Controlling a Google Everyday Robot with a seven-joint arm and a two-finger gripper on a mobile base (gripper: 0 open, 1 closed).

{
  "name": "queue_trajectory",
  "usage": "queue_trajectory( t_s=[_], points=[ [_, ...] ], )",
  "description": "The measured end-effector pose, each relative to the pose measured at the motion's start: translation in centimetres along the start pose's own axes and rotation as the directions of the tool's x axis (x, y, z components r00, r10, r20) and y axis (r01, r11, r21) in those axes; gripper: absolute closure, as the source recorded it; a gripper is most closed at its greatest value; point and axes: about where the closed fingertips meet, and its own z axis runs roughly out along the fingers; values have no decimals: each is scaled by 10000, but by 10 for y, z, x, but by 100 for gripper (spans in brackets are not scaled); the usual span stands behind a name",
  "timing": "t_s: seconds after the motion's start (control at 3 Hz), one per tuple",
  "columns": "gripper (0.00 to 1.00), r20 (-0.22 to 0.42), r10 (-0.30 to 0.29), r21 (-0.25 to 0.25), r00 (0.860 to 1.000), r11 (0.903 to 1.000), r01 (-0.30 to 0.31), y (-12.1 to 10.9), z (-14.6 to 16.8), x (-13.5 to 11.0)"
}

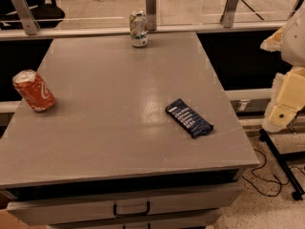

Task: Move rxbar blueberry near coke can

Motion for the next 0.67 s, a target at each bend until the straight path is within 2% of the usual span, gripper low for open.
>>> queue_trajectory(
  t_s=[0.33,0.67],
  points=[
    [0,2,0,1,10000,10000,0,0,0,0],
    [0,297,63,-142,9995,9999,-59,-1,11,-4]
  ],
)
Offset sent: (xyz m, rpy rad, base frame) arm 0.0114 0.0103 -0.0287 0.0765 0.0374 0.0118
